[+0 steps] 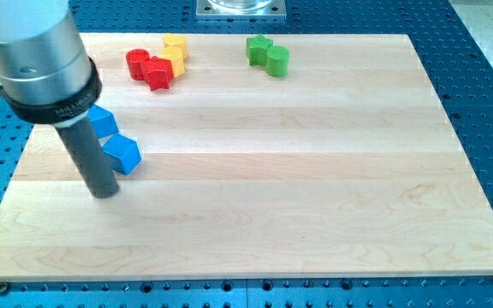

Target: Push the blue cube into the blue triangle

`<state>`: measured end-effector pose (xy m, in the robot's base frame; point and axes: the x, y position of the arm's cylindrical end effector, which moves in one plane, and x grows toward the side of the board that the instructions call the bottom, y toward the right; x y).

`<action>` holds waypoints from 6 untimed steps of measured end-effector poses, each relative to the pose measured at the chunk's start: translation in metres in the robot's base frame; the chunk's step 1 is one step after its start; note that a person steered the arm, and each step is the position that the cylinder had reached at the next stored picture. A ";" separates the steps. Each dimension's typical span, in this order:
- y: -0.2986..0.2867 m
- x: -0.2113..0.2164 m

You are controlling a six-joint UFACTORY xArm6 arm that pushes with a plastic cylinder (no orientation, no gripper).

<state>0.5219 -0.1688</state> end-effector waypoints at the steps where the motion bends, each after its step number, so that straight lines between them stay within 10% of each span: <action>1: 0.012 0.014; 6: 0.039 -0.056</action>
